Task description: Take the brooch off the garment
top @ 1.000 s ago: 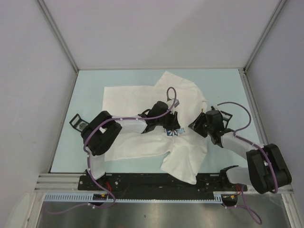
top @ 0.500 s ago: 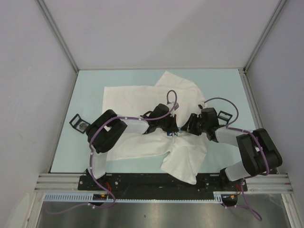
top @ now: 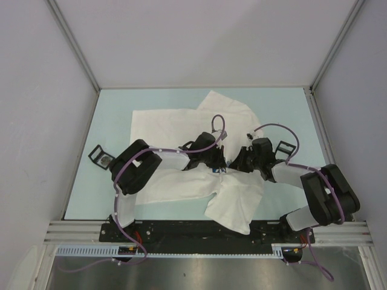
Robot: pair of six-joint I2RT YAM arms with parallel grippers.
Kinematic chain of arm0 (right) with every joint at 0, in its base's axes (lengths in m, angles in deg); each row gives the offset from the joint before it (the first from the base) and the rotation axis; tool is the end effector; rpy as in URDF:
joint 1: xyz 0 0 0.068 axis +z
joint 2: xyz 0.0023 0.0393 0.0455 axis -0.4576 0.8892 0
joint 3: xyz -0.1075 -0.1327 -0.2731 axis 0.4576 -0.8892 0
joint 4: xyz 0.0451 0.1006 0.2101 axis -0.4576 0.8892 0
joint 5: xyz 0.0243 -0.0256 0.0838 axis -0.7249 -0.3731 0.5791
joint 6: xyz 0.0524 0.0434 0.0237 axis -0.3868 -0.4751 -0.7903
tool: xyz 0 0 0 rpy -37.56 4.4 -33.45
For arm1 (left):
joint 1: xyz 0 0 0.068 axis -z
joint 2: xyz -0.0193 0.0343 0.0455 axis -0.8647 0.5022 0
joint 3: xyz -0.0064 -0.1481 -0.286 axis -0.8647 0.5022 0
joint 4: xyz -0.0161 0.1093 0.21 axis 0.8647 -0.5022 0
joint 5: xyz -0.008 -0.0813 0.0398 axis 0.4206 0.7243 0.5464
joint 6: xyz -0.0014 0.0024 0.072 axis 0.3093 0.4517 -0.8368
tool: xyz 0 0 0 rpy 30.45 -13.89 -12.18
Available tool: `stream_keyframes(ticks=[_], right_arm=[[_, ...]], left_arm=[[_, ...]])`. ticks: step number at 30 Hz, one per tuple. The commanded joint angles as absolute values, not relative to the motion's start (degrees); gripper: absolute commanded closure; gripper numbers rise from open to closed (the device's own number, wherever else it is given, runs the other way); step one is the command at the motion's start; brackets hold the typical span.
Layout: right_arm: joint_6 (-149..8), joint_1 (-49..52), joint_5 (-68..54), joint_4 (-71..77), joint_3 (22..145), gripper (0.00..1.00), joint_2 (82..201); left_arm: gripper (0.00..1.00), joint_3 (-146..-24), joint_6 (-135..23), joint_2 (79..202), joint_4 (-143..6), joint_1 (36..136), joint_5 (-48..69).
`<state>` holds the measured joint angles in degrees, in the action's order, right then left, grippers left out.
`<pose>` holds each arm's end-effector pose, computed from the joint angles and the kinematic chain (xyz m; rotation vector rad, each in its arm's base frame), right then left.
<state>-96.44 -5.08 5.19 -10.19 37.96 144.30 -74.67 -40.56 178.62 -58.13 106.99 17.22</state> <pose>0.2357 0.1173 0.1983 0.0368 2.4067 0.8616 0.2810 -0.3253 0.1854 0.5700 2.3475 -0.9451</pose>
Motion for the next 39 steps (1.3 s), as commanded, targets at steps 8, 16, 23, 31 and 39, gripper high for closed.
stream_keyframes(ticks=[8,16,23,31,39], right_arm=[[-94.7,4.0,-22.6,1.0,39.9,1.00,133.7],[-92.4,10.7,-30.7,6.7,43.3,1.00,135.8],[-90.1,17.2,-38.4,10.8,50.4,0.91,143.8],[-85.8,24.3,-43.9,9.4,56.0,0.74,152.0],[-85.4,24.8,-42.1,10.0,57.6,0.62,149.9]], left_arm=[[0.56,-71.2,-37.3,172.7,-54.3,104.3,16.9],[0.44,-68.9,-35.3,169.4,-52.8,102.1,22.9],[0.42,-66.8,-30.8,170.4,-48.6,99.8,28.3],[0.37,-62.2,-27.6,169.2,-42.7,96.9,28.0],[0.37,-62.7,-27.4,171.3,-38.9,97.2,32.8]])
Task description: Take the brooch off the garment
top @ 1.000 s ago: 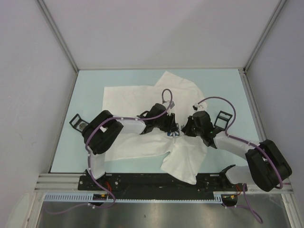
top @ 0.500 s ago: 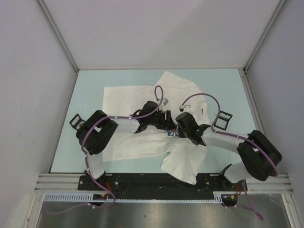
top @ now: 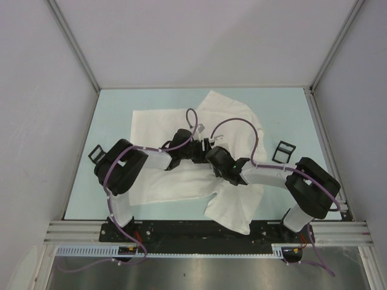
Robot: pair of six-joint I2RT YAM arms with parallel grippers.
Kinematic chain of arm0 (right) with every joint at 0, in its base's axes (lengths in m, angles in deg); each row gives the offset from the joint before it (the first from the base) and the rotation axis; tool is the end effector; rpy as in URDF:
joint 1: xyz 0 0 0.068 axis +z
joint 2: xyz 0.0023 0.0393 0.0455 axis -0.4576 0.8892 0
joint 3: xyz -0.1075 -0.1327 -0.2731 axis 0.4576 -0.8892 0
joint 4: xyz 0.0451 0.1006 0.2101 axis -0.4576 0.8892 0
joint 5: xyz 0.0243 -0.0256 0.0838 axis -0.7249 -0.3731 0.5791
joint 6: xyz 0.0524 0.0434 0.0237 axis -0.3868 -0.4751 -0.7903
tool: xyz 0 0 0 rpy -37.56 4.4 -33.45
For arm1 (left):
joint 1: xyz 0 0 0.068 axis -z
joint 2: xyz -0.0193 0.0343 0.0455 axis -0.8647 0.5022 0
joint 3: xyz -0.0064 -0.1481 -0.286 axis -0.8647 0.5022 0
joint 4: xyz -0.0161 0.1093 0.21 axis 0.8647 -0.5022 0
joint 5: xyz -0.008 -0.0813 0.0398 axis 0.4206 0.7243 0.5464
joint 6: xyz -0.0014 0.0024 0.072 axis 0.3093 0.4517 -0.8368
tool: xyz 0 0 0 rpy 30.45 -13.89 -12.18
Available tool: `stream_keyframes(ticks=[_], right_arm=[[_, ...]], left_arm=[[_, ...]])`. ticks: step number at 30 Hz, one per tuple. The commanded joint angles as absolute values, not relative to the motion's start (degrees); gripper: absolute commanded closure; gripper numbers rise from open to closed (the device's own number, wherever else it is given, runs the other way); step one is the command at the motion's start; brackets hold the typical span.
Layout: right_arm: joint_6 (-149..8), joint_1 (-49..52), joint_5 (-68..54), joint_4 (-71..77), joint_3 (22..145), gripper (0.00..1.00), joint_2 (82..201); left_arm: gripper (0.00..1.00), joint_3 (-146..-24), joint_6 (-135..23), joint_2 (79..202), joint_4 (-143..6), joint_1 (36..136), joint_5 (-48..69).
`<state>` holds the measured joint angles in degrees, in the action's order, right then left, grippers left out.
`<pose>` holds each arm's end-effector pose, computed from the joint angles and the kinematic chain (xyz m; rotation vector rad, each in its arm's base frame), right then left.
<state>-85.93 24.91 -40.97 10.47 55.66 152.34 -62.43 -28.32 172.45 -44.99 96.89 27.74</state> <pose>0.2101 0.2265 0.2169 -0.4243 2.3203 0.0359 0.2949 -0.2546 0.1937 0.2460 2.3223 -1.2058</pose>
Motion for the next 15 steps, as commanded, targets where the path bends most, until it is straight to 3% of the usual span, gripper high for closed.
stream_keyframes(ticks=[1,9,15], right_arm=[[-85.5,24.8,-41.5,10.2,57.6,0.61,149.2],[-88.9,23.1,-37.5,15.5,56.7,0.49,137.8],[-92.5,16.0,-30.4,13.4,50.9,0.47,131.6]], left_arm=[[0.37,-63.0,-27.7,171.9,-38.7,97.4,33.4],[0.31,-68.6,-33.4,173.1,-45.1,102.1,30.6],[0.38,-69.9,-34.1,173.2,-48.7,103.2,25.0]])
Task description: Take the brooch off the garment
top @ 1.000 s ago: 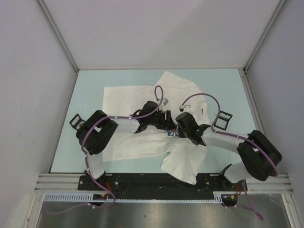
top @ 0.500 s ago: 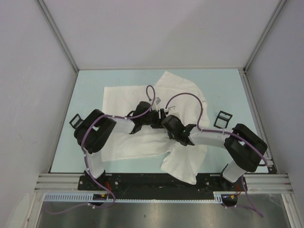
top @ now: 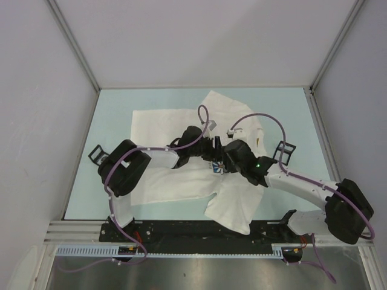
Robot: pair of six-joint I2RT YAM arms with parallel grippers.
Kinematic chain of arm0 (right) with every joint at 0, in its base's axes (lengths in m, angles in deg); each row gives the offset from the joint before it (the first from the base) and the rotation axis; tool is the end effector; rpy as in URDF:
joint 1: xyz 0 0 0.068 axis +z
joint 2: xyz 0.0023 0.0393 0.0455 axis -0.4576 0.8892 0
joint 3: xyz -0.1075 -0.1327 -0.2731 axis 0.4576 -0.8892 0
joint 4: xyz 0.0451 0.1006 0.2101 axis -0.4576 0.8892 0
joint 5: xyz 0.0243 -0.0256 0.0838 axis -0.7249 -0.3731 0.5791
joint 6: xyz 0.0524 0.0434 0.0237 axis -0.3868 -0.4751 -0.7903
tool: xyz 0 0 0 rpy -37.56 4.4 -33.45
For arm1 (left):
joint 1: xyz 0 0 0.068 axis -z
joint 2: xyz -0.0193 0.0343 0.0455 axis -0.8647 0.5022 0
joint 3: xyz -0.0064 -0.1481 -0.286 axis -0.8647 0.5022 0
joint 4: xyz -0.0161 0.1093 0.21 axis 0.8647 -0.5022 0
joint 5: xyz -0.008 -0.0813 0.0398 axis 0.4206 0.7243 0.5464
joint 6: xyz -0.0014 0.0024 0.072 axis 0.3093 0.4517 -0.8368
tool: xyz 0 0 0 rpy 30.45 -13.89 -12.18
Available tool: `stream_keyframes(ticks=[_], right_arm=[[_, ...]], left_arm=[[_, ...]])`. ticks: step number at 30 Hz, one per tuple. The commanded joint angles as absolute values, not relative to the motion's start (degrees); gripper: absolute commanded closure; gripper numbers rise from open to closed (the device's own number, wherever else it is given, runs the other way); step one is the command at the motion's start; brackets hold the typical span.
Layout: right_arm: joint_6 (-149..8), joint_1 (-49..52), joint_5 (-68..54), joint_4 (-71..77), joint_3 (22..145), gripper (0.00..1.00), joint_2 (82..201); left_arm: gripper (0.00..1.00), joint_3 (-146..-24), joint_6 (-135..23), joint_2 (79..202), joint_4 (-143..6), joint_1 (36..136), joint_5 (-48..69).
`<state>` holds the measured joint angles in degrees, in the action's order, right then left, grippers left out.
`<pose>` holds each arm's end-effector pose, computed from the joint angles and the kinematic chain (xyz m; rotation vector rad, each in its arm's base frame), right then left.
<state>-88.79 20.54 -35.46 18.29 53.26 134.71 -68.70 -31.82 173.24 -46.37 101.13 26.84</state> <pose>0.1826 0.1691 0.2709 -0.2777 2.2849 0.2159 0.2930 -0.2902 0.2168 0.4020 2.2245 -1.2228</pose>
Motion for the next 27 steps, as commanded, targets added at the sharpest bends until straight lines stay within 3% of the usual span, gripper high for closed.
stream_keyframes(ticks=[1,6,10,16,20,24,27], right_arm=[[-92.9,13.6,-29.0,12.3,49.5,0.48,131.5],[-93.4,7.7,-22.2,8.8,46.7,0.60,132.3],[-92.9,4.9,-19.2,5.4,45.7,0.77,133.5],[-91.8,3.6,-19.0,3.6,45.8,0.91,136.8],[-91.2,3.4,-18.3,2.9,45.7,0.96,138.2],[-91.2,3.4,-18.2,2.9,45.7,0.96,139.4],[-91.2,3.4,-18.0,0.8,45.8,0.96,139.7]], left_arm=[[0.38,-69.9,-34.1,173.1,-48.8,103.3,24.7],[0.48,-71.2,-34.3,174.4,-50.2,103.7,24.0],[0.53,-72.9,-34.8,175.6,-51.9,104.0,24.0],[0.57,-74.5,-34.7,176.8,-54.0,104.1,23.2],[0.60,-74.8,-34.5,177.0,-55.0,104.1,21.4],[0.54,-75.4,-34.4,177.4,-55.3,104.1,20.5],[0.59,-77.0,-34.6,179.0,-55.9,104.1,22.3]])
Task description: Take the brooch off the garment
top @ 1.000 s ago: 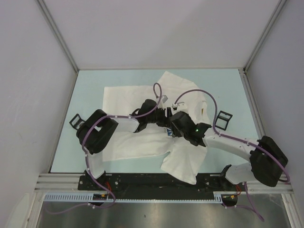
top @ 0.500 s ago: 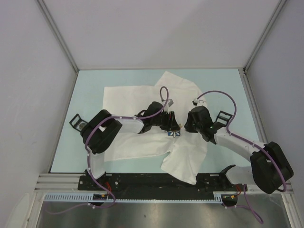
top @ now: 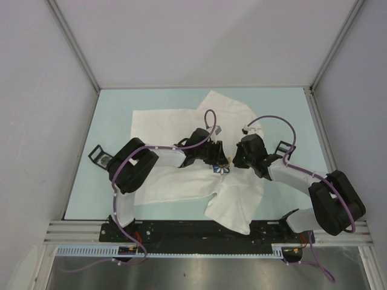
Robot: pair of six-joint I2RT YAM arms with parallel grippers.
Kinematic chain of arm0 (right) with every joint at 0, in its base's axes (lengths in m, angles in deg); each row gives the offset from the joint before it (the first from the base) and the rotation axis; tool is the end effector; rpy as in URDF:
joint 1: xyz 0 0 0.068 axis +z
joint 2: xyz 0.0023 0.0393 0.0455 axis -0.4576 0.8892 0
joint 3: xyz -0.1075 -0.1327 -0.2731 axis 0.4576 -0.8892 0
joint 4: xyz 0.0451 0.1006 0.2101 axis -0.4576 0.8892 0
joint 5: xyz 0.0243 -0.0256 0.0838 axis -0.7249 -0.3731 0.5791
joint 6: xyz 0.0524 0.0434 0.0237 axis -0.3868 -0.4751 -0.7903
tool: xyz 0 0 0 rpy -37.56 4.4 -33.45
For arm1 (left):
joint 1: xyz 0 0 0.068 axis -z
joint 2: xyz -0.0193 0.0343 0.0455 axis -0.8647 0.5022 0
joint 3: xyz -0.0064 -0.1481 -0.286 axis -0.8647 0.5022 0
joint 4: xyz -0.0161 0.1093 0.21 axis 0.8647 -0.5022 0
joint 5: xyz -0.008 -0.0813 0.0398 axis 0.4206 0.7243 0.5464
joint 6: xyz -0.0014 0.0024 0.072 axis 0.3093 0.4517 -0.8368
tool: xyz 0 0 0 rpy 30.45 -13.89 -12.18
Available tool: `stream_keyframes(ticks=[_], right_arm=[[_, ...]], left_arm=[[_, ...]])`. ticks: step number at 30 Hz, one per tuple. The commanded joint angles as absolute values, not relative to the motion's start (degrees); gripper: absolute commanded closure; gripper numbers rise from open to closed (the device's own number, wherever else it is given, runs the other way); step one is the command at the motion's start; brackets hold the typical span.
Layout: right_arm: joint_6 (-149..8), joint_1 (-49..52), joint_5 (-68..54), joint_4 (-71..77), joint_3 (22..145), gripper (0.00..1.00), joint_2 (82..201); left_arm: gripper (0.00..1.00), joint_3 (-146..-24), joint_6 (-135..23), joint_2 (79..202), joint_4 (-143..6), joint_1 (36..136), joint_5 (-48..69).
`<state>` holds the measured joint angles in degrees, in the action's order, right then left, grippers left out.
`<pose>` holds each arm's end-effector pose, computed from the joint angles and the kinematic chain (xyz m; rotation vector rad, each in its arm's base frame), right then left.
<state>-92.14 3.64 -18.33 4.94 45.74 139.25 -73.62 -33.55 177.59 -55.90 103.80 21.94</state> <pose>0.2262 0.1302 0.2311 -0.0147 2.3737 0.4259 0.2930 -0.3103 0.1924 0.4156 2.3744 -1.0798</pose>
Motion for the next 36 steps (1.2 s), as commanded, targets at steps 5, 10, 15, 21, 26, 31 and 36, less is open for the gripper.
stream_keyframes(ticks=[5,10,15,21,26,31,36], right_arm=[[-91.2,3.3,-18.3,0.5,45.8,0.97,140.4],[-91.0,3.4,-18.3,0.2,45.7,0.98,141.3],[-90.7,3.3,-18.2,-0.4,45.8,0.99,142.6],[-90.3,3.5,-18.8,-1.1,45.7,1.00,143.8],[-90.1,3.6,-19.2,-2.0,45.8,1.00,144.8],[-90.1,3.7,-19.6,-2.3,46.1,1.00,145.8],[-89.5,4.1,-21.2,-2.1,46.8,1.00,146.6]], left_arm=[[0.67,-78.0,-34.7,180.0,-55.6,104.1,23.4],[0.76,-77.9,-34.8,180.0,-55.3,104.1,23.5],[0.93,-77.3,-34.7,179.4,-54.2,104.1,23.4],[1.00,-76.1,-35.0,178.5,-53.1,104.6,23.2],[1.00,-75.8,-35.3,178.2,-52.8,104.9,23.1],[1.00,-75.4,-35.6,177.8,-52.5,105.1,22.9],[1.00,-75.2,-35.6,177.6,-52.4,105.2,22.7]])
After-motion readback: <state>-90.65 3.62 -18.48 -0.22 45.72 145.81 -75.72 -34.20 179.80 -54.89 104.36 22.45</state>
